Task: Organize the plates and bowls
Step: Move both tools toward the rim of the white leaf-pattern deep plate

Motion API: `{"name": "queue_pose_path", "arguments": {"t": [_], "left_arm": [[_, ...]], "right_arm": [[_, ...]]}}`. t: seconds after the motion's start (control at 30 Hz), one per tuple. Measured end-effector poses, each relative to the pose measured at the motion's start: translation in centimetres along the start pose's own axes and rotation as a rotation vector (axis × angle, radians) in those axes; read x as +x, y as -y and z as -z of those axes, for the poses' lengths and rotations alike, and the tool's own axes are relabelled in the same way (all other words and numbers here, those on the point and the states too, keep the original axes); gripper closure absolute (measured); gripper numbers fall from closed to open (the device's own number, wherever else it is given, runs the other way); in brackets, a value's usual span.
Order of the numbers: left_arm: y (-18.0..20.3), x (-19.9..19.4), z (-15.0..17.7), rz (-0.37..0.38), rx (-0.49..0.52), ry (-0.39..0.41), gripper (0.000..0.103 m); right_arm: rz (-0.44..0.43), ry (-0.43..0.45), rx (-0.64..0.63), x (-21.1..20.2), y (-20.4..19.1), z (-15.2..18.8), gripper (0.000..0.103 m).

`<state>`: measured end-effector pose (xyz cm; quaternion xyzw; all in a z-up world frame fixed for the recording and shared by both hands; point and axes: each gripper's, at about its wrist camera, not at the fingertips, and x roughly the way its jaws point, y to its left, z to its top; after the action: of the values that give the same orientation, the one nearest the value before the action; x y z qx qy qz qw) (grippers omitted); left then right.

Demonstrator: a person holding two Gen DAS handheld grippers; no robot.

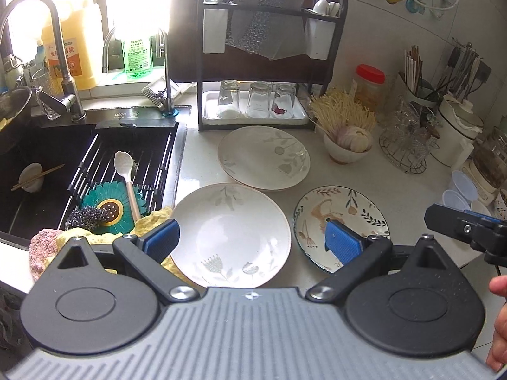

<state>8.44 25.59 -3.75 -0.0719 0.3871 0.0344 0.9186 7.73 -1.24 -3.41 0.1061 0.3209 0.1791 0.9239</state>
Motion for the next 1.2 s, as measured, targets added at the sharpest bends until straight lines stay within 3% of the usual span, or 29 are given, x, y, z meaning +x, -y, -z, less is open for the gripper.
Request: {"name": "queue_pose_path", "arguments": {"t": [0.17, 0.33, 0.57, 0.87, 0.93, 1.0, 1.1, 1.2], "left_arm": [[-4.1, 2.8, -1.0, -0.010, -0.001, -0.036, 0.003], [-8.4, 6.0, -1.5, 0.038, 0.019, -0.097, 0.003], [-13.3, 10.4, -1.9, 0.072, 0.026, -0.184, 0.003], [-14.2, 14.9, -2.4, 0.133, 0.157, -0.256, 0.004], [-13.9, 15.6, -2.3, 0.162, 0.183, -0.264, 0.004], [-13.9, 16.6, -2.3, 0.185, 0.190, -0.280, 0.005], [-14.2, 18.2, -2.3, 0.213, 0.172, -0.305, 0.017], [-14.5, 19.6, -2.2, 0.233, 0.162, -0.329, 0.027]], "right_arm": [[0.003, -0.036, 0.050, 2.7, -1.9, 0.5, 0.000], [0.019, -0.067, 0.109, 5.3, -4.6, 1.6, 0.000], [0.034, -0.143, 0.199, 9.4, -7.8, 3.5, 0.007], [0.126, -0.198, 0.333, 12.6, -7.9, 6.3, 0.031], [0.117, -0.227, 0.377, 13.5, -7.2, 7.1, 0.049], [0.115, -0.241, 0.419, 14.2, -6.8, 7.9, 0.059], [0.105, -0.253, 0.476, 15.0, -6.2, 9.0, 0.060], [0.163, -0.248, 0.474, 15.3, -6.4, 9.2, 0.060]]}}
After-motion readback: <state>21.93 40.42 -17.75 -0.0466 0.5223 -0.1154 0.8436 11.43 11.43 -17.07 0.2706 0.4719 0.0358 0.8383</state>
